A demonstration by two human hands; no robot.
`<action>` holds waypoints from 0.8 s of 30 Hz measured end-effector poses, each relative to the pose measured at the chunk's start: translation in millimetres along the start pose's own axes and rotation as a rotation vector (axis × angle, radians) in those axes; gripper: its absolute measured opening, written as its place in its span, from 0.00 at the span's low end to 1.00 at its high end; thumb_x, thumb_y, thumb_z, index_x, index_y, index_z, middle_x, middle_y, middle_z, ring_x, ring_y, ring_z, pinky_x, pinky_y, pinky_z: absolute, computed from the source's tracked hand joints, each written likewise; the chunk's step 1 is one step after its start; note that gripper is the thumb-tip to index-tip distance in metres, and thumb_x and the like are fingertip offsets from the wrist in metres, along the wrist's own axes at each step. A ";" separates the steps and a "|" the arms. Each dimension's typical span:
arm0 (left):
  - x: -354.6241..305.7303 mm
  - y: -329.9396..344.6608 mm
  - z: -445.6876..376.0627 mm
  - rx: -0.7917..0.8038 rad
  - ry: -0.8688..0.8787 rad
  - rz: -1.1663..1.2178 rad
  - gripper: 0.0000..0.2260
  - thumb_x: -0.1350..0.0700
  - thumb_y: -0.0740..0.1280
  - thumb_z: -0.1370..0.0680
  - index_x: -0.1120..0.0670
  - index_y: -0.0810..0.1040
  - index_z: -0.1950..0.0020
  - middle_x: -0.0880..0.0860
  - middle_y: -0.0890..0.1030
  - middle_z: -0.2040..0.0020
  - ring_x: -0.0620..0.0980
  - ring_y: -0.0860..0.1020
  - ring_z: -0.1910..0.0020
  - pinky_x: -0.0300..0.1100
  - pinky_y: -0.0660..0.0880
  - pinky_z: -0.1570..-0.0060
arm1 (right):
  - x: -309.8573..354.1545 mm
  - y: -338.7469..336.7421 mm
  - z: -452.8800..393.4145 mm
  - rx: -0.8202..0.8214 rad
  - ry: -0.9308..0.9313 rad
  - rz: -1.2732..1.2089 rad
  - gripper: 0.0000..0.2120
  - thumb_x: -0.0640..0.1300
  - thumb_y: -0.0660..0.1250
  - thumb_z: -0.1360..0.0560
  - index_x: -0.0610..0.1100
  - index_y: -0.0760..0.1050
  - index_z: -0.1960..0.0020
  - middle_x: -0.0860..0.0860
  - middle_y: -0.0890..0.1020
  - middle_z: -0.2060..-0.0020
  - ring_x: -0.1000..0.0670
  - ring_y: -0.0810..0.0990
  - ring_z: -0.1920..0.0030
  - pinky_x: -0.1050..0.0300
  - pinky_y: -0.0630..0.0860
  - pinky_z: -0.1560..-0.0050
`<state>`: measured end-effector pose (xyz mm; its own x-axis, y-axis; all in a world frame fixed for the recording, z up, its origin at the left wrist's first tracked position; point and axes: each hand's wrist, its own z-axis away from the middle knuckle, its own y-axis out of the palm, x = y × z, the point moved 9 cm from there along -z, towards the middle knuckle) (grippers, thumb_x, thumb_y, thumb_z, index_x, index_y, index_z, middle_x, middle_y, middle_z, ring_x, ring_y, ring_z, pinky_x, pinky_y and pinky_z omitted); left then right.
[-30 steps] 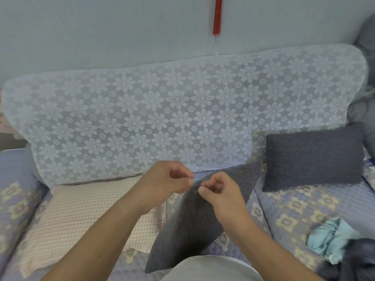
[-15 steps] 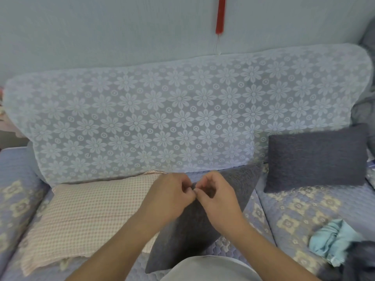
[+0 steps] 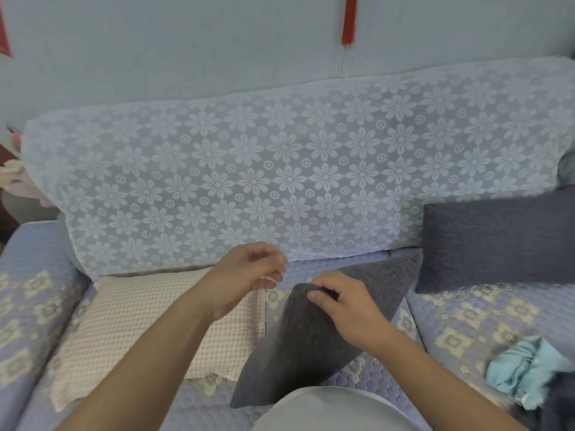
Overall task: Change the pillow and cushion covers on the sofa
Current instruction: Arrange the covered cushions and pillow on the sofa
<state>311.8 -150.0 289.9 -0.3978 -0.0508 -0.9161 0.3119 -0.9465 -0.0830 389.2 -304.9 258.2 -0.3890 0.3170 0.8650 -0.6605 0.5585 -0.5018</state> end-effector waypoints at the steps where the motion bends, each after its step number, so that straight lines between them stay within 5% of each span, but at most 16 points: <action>1: 1.3 3.8 5.1 -0.008 0.034 -0.069 0.03 0.59 0.73 0.23 0.58 0.83 0.51 0.54 0.83 0.54 0.47 0.81 0.55 0.43 0.78 0.48 | -0.7 -1.0 -0.1 -0.017 0.017 -0.013 0.04 0.45 0.70 0.22 0.47 0.80 0.55 0.54 0.80 0.61 0.53 0.77 0.56 0.57 0.73 0.51; 8: 1.1 23.4 13.1 -0.149 0.219 -0.476 0.09 0.55 0.77 0.27 0.48 0.78 0.60 0.46 0.81 0.61 0.40 0.77 0.61 0.36 0.74 0.57 | 7.1 5.8 -6.2 -0.054 0.029 -0.023 0.07 0.44 0.70 0.23 0.43 0.78 0.58 0.52 0.78 0.63 0.53 0.75 0.60 0.63 0.70 0.58; 15: 10.2 11.7 19.3 -0.322 0.200 -0.365 0.08 0.55 0.77 0.26 0.50 0.80 0.63 0.39 0.77 0.71 0.36 0.73 0.70 0.30 0.68 0.65 | 9.8 0.0 -6.2 -0.088 0.004 -0.058 0.04 0.47 0.72 0.24 0.47 0.81 0.56 0.53 0.80 0.61 0.53 0.77 0.57 0.59 0.73 0.53; 21: 8.3 20.8 21.7 -0.409 0.359 -0.481 0.12 0.54 0.72 0.21 0.47 0.76 0.64 0.42 0.76 0.69 0.41 0.74 0.66 0.33 0.67 0.63 | 8.4 -0.2 -4.7 -0.107 0.032 -0.055 0.03 0.46 0.72 0.24 0.47 0.81 0.55 0.55 0.80 0.61 0.54 0.77 0.56 0.57 0.74 0.51; 24: 19.6 21.5 19.2 -0.404 0.273 -0.248 0.09 0.56 0.73 0.23 0.55 0.77 0.61 0.44 0.75 0.67 0.41 0.73 0.66 0.34 0.70 0.61 | 5.5 -1.4 -4.4 -0.122 0.043 -0.081 0.02 0.46 0.72 0.24 0.48 0.81 0.53 0.55 0.81 0.59 0.55 0.78 0.55 0.59 0.74 0.51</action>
<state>294.2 -177.4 277.7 -0.2797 0.2942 -0.9139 0.5653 -0.7190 -0.4045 390.8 -300.5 263.7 -0.3078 0.2981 0.9036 -0.6049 0.6717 -0.4277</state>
